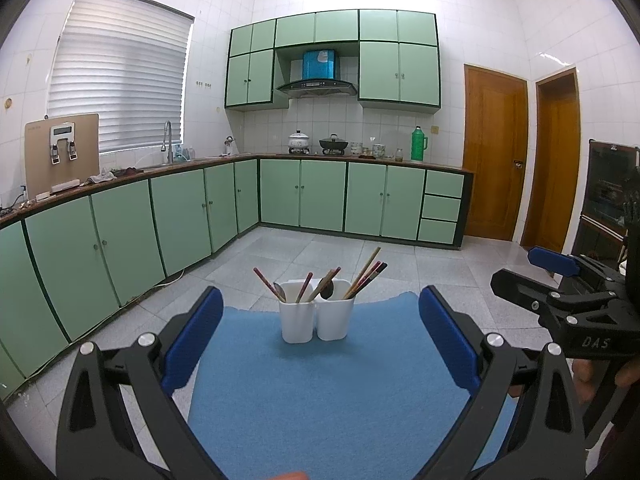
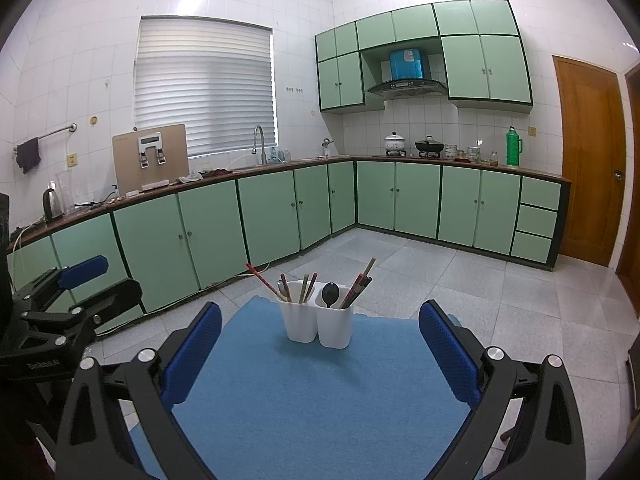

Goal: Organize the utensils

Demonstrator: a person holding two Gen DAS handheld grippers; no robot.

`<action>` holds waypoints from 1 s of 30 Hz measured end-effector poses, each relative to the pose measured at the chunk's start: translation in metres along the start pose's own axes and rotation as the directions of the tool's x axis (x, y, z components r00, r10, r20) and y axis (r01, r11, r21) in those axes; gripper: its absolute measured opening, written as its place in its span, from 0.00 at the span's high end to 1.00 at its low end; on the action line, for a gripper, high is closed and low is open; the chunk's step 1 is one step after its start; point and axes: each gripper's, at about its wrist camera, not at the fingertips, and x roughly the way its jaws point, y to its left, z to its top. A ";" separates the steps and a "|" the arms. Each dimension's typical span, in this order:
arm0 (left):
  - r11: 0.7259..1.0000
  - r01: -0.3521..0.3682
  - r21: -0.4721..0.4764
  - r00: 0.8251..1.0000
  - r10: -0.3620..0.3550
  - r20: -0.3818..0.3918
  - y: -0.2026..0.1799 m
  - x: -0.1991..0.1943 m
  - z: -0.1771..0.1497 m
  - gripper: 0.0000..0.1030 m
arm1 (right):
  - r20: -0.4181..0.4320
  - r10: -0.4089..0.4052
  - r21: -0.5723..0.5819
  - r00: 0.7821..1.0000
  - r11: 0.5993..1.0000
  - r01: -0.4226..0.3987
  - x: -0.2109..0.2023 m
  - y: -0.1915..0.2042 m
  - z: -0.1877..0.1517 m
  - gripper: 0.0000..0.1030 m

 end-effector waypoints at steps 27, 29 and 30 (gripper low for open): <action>1.000 -0.001 0.001 1.000 0.001 -0.007 0.002 0.004 0.002 0.07 | -0.017 -0.005 0.003 1.000 1.000 0.005 0.008 -0.004 -0.006 0.06; 1.000 -0.003 0.001 1.000 0.003 -0.008 0.003 0.005 0.002 0.07 | -0.018 -0.006 0.004 1.000 1.000 0.006 0.008 -0.004 -0.007 0.06; 1.000 -0.004 0.000 1.000 0.004 -0.008 0.004 0.004 0.002 0.07 | -0.017 -0.005 0.004 1.000 1.000 0.005 0.007 -0.003 -0.007 0.06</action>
